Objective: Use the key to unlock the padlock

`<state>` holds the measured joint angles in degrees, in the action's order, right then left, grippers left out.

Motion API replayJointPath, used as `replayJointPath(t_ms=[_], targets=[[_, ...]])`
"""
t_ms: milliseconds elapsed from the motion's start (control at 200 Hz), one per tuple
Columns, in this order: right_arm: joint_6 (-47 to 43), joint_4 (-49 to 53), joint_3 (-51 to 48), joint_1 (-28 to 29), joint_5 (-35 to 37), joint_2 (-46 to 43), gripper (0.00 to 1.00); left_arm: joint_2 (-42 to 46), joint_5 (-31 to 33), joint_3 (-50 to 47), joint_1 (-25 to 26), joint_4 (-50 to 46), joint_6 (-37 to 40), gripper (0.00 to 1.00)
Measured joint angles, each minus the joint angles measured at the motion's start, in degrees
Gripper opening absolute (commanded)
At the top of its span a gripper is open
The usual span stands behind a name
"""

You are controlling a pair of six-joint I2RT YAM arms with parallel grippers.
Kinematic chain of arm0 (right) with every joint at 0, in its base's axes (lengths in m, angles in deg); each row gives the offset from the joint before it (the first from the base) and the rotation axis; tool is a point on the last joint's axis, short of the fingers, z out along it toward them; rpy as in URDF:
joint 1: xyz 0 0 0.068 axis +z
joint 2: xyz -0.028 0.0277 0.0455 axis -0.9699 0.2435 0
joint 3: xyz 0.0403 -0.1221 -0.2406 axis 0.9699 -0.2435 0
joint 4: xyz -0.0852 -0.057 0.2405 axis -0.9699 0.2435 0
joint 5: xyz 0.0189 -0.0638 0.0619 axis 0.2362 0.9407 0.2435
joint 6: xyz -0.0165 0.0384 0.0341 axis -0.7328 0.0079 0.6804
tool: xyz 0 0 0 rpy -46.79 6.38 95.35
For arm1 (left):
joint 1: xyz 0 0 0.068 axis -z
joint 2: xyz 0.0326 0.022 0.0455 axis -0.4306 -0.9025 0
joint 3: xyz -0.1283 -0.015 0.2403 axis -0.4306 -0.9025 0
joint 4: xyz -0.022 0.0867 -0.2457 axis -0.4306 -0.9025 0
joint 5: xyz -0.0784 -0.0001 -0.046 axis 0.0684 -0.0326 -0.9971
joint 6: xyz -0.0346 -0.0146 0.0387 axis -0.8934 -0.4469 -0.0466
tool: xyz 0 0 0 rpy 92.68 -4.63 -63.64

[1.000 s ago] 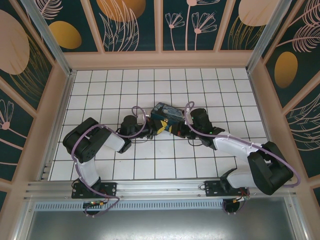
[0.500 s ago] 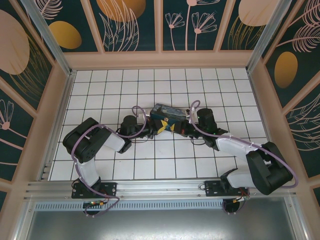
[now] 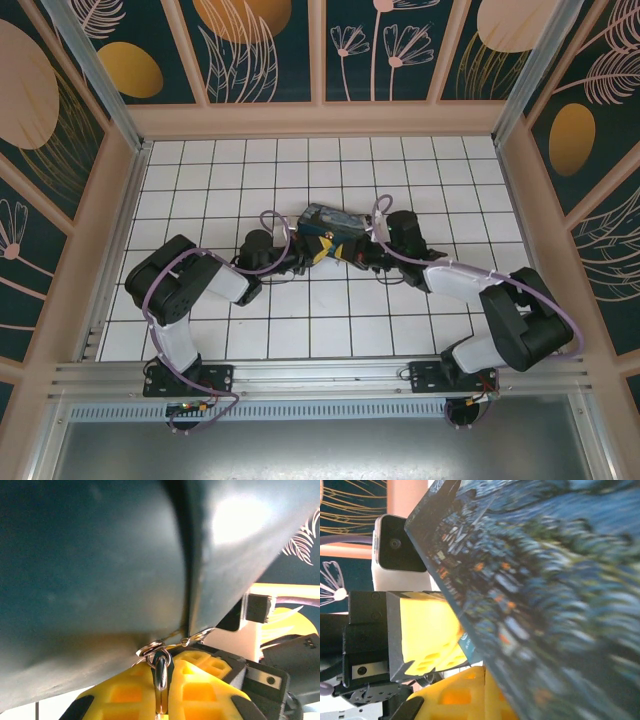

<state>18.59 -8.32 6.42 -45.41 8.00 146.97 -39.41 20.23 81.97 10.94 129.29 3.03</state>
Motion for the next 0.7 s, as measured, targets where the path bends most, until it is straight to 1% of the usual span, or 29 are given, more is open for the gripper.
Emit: replayJointPath(t_ms=[115, 215, 455, 701], targets=[[-4.7, 7.9, 3.9, 1.5, 4.7, -0.1, 0.0, 0.0, 0.8, 0.0, -0.3, 0.0, 0.0, 0.0], [-6.4, 9.5, 4.1, 1.4, 5.5, -0.5, 0.0, 0.0, 0.6, 0.0, -0.2, -0.1, 0.0, 0.0], [-7.4, 9.4, 3.9, -1.0, 2.3, -0.5, 0.0, 0.0, 0.6, 0.0, -0.1, 0.0, 0.0, 0.0], [-6.0, 4.4, 1.4, -3.2, -1.0, -0.7, 0.0, 0.0, 0.1, -0.1, 0.1, -0.1, 0.0, 0.0]])
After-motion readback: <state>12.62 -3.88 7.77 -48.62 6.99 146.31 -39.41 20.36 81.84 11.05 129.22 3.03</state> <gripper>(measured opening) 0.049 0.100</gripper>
